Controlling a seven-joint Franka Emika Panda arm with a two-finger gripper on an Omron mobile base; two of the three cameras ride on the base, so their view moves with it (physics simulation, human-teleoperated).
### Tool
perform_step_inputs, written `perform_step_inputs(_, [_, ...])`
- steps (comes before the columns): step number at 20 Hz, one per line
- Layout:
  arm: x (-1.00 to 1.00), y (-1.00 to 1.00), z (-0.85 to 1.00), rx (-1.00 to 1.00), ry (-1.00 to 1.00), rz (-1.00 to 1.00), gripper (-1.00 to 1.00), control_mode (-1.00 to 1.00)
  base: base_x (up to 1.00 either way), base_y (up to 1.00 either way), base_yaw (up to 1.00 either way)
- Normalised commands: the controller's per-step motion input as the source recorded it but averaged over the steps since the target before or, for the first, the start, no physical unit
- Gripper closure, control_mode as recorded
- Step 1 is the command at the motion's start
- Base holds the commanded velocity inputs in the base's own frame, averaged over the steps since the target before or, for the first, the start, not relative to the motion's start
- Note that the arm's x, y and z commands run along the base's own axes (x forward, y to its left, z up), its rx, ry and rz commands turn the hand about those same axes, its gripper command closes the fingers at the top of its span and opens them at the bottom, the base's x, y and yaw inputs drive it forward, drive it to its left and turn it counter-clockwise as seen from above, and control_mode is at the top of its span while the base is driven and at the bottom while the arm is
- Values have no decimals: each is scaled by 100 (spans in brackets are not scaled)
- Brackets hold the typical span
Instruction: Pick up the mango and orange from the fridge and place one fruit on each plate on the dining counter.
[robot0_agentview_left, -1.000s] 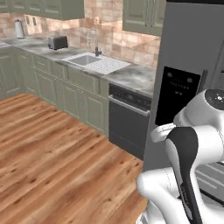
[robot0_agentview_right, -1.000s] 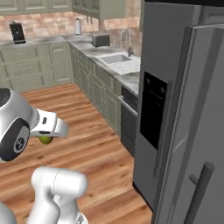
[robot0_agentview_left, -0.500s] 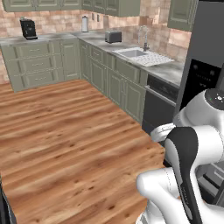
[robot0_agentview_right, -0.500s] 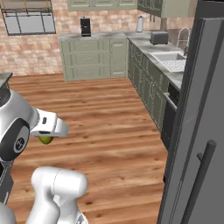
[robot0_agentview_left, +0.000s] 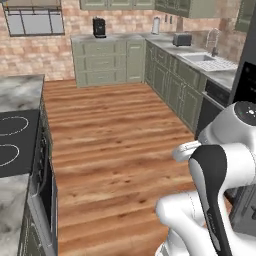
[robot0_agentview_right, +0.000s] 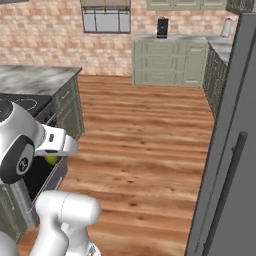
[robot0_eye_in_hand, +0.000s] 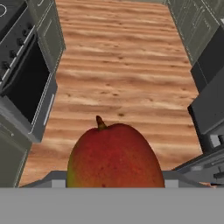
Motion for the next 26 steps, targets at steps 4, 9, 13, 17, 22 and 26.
perform_step_inputs(4, [0, 0, 0, 0, 0, 0, 100, 100, -100, 0, 45])
perform_step_inputs(9, [0, 0, 0, 0, 0, 0, 100, 100, -100, 0, 45])
perform_step_inputs(13, [0, 0, 0, 0, 0, 0, 100, 100, -100, 1, 39])
perform_step_inputs(17, [0, 0, 0, 0, 0, 0, 100, 100, -100, 18, 33])
perform_step_inputs(22, [0, 0, 0, 0, 0, 0, 100, 100, -98, 39, 25])
perform_step_inputs(26, [0, 0, 0, 0, 0, 0, 100, 100, -44, 99, 1])
